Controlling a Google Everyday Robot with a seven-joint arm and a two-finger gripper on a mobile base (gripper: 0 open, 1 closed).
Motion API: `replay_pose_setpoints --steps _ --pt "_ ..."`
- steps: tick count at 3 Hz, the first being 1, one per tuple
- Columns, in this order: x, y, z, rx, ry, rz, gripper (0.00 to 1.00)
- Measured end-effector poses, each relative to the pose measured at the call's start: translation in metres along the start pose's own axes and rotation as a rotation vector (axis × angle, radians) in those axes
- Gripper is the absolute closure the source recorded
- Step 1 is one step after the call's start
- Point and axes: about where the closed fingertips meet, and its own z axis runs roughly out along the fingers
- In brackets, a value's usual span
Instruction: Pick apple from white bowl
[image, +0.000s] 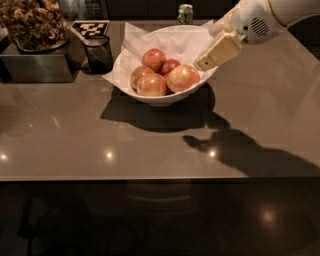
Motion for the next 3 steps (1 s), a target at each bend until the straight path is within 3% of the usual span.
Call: replay_pose_setpoints --steps 2,3 --pt "-0.022 0.003 0.053 -0.110 -0.029 -0.030 0.24" --pt "-0.019 0.009 0.077 -0.153 -0.052 0.000 0.24"
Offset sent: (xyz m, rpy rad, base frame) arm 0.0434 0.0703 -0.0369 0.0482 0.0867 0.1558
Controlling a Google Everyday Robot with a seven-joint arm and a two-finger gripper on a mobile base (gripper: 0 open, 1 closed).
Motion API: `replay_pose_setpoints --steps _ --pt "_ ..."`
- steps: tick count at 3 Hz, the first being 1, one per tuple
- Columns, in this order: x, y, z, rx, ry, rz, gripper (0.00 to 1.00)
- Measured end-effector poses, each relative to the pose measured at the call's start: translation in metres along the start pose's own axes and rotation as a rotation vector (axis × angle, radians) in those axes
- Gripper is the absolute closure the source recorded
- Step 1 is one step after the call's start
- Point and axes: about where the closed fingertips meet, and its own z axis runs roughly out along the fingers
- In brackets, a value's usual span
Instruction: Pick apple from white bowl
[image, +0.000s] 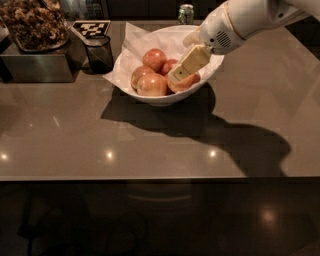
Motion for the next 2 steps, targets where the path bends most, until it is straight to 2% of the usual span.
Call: replay_pose_setpoints --steps 1,2 --pt "0.0066 0.0008 0.0149 -0.013 -0.005 0.017 0.25" --pt "0.0163 0.0000 0.0227 -0.018 0.026 0.023 0.26"
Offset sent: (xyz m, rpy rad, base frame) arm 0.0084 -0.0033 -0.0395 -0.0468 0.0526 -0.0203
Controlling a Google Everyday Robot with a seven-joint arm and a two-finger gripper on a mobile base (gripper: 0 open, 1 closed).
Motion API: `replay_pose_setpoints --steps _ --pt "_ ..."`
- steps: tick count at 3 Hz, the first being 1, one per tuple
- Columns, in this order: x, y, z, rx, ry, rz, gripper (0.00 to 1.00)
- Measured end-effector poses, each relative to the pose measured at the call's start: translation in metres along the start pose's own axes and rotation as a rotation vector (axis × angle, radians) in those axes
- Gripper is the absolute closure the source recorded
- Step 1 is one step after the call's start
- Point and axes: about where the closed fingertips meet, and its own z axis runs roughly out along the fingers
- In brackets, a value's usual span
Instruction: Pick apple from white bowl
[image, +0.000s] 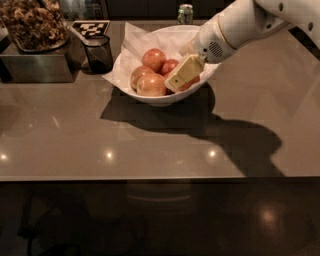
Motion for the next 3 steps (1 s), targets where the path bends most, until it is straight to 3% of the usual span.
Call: replay_pose_setpoints --steps 1,2,3 --pt "0.007 0.001 0.006 -0.008 0.029 0.000 0.28" --pt "0.016 0.002 0.013 -0.022 0.057 0.009 0.37" --pt "0.025 0.003 0.021 -0.044 0.086 0.020 0.29"
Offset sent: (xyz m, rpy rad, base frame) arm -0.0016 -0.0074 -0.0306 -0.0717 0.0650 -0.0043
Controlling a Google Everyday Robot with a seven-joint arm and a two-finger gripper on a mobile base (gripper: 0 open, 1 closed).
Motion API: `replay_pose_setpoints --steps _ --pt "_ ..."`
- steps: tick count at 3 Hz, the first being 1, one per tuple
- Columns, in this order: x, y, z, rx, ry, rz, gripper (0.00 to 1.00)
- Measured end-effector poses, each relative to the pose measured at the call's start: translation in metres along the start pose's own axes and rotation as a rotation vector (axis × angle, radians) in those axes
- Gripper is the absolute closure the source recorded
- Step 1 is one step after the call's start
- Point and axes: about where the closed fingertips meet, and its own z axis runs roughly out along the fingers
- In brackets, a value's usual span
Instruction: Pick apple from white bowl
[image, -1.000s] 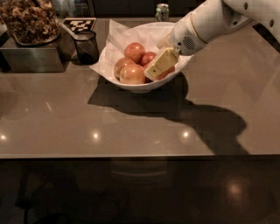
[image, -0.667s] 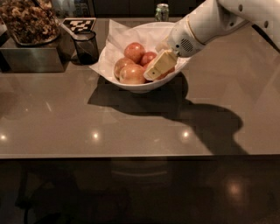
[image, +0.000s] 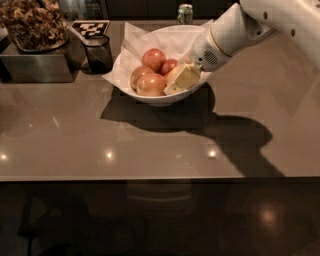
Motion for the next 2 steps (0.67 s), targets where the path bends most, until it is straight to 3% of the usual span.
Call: replay_pose_setpoints --steps 2 --pt "0.0037 -0.0004 0.0022 -0.014 0.024 -0.015 0.71"
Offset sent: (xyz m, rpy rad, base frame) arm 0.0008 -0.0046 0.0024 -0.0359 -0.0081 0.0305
